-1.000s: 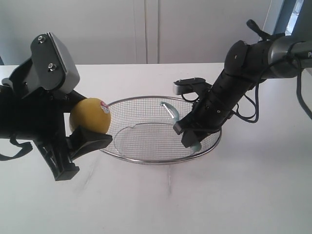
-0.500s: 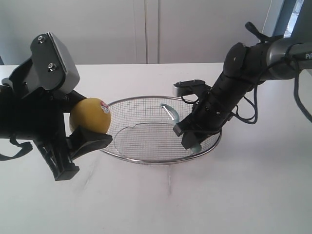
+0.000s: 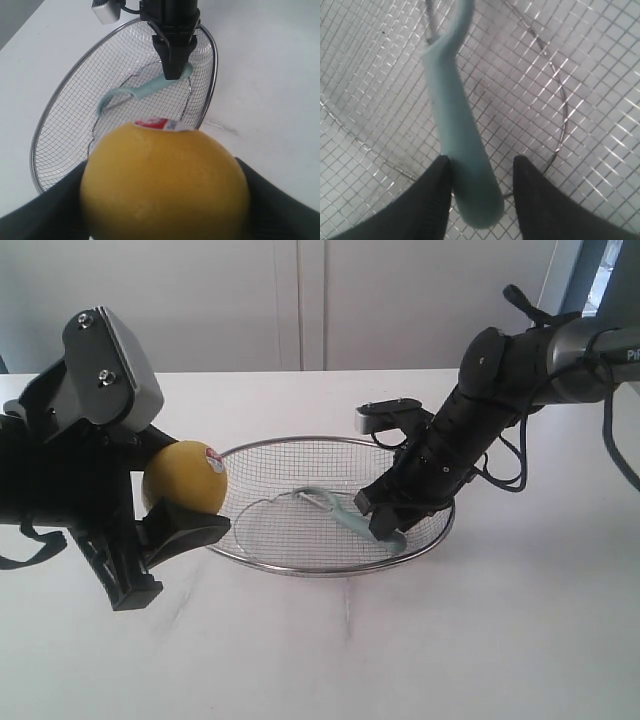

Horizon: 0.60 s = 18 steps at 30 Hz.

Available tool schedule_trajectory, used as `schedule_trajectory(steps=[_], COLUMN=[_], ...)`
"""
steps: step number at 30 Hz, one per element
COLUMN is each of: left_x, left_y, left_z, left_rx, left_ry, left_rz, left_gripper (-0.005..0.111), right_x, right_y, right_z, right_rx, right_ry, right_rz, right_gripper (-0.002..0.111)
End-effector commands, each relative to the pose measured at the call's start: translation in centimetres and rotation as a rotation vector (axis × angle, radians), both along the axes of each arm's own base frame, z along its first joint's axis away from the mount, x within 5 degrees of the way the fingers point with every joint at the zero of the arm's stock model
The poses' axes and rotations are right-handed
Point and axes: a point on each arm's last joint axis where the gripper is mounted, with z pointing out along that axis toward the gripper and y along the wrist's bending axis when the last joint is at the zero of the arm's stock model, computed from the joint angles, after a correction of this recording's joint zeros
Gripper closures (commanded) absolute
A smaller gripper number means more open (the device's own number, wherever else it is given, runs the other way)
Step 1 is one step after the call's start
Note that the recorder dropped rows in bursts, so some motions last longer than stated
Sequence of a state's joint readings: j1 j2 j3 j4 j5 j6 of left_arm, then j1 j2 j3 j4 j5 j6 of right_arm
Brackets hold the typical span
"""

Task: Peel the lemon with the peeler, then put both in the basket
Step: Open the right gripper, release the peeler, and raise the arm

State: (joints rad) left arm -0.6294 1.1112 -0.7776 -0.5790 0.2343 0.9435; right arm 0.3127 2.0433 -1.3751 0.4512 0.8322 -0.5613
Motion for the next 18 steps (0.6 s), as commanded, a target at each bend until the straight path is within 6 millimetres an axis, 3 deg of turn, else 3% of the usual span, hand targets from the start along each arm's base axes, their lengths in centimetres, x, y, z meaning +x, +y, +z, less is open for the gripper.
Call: schedule_trajectory(steps=[1,4,8,12,16,18], left_x=[-0.2,-0.1,-0.1,-0.1,-0.1,-0.1], left_y=[0.0,0.0,0.0,0.0,0.0,0.0], left_z=[0.1,0.1,0.1,0.1,0.1,0.1], left_rx=[-0.022,-0.023,-0.023,-0.023,-0.022,-0.022], left_ry=[0.018,0.016,0.016,0.016,0.016,0.016], left_rz=[0.007,0.009,0.009,0.009,0.007,0.007], left_gripper=[0.107,0.107,0.107,0.107,0.107,0.107], right_x=[0.0,0.1,0.2,0.1,-1.3,-2.1], right_y=[-0.2,-0.2,-0.1,-0.2,-0.5,-0.7], right_z=[0.1,0.2,1.9,6.2,11.2,12.7], right_rx=[0.002,0.004,0.018,0.054,0.088,0.096], right_ry=[-0.003,-0.007,-0.048,-0.152,-0.235,-0.254], right_rz=[-0.009,-0.009,-0.007,-0.002,0.019,0.029], right_gripper=[0.068,0.068,0.069,0.069,0.071,0.076])
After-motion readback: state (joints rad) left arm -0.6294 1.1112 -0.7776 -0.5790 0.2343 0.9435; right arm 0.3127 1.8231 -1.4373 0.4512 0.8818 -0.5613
